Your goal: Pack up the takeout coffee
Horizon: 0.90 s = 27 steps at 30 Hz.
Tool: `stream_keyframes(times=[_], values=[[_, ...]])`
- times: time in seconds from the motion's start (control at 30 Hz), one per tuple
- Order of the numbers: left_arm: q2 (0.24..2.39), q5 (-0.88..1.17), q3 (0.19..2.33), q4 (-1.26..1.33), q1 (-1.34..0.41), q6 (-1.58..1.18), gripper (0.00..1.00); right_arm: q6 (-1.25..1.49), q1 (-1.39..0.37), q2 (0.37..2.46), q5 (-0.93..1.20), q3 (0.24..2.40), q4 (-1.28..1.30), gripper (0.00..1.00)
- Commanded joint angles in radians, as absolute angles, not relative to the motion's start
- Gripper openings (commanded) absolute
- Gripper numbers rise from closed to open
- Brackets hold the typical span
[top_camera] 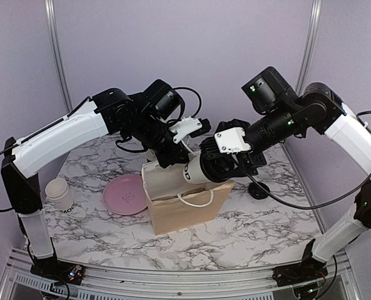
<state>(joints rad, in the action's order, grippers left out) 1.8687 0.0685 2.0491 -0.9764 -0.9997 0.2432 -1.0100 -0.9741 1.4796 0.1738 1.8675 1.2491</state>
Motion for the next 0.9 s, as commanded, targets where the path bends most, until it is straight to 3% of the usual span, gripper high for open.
stream_keyframes(times=[0.0,0.17,0.57,0.87], values=[[1.878,0.065,2.072,-1.011,-1.016,0.24,0.0,-0.984,-1.039,1.508,0.051,1.858,1.197,0.56],[1.873,0.072,2.08,-1.013,-1.027,0.213,0.02,-0.968,-1.095,1.538,-0.038,1.86,1.213,0.55],[1.729,0.106,2.069,-1.014,-1.098,0.164,0.45,-0.893,-1.173,1.523,-0.12,1.83,1.306,0.54],[1.565,0.182,1.99,-1.011,-1.144,0.177,0.59,-0.862,-1.246,1.508,-0.209,1.783,1.322,0.52]])
